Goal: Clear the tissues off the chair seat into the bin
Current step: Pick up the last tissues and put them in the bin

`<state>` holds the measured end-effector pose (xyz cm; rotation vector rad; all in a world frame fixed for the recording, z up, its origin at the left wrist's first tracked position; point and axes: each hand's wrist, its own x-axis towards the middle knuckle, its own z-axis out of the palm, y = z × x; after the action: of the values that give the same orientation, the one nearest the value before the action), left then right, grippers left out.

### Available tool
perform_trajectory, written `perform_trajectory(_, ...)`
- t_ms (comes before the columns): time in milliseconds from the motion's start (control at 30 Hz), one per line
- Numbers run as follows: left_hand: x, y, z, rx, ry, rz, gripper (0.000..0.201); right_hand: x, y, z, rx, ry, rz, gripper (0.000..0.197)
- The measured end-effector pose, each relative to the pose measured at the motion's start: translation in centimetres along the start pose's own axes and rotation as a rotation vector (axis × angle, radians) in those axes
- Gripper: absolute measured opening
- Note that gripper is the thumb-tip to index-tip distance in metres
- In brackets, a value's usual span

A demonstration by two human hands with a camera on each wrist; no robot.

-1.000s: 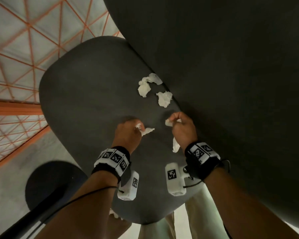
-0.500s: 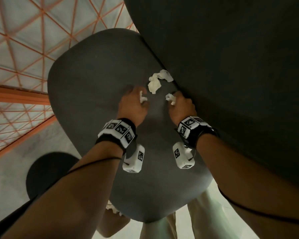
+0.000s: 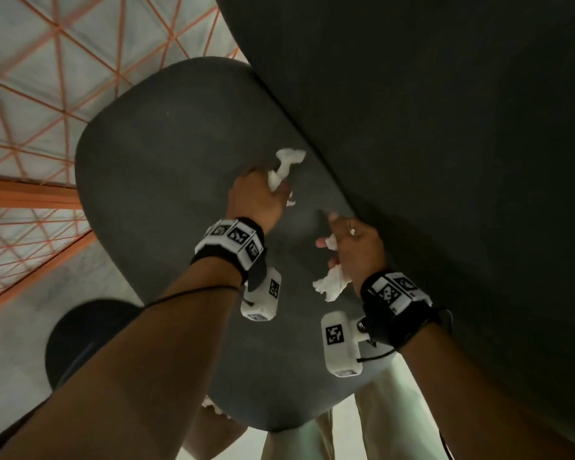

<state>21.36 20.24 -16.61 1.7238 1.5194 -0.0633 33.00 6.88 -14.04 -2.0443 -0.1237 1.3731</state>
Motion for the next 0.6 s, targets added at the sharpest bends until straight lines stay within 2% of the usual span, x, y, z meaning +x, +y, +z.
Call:
perform_trajectory(167,-4.9,-3.0,0.4,-0.079,0.02,-0.106,0.008,-0.6,0.5,-0.3,0.061,-0.012,0.042,0.033)
perform_trajectory(267,-8.3,-4.2,0.5,-0.113,0.008,-0.165,0.012,-0.9,0.2,-0.3,0.064,0.002,0.062,0.043)
perform_trajectory(367,-11.8,-5.0,0.7,-0.259,0.031,-0.223,0.018,-1.2,0.1,0.0,0.224,-0.133,0.056,0.025)
perform_trajectory(467,-14.6,-5.2,0.7,-0.334,0.043,-0.282,0.015,-1.6,0.4,0.1,0.245,-0.287,0.029,0.038)
perform_trajectory(533,-16.1,-5.5,0.8,-0.348,0.034,-0.324,0.018,-1.7,0.8,0.3,0.226,-0.329,0.023,0.038)
perform_trajectory(600,-17.4,-5.8,1.3,-0.377,0.028,-0.337,0.019,-1.8,1.2,0.8,0.224,-0.305,0.026,0.039)
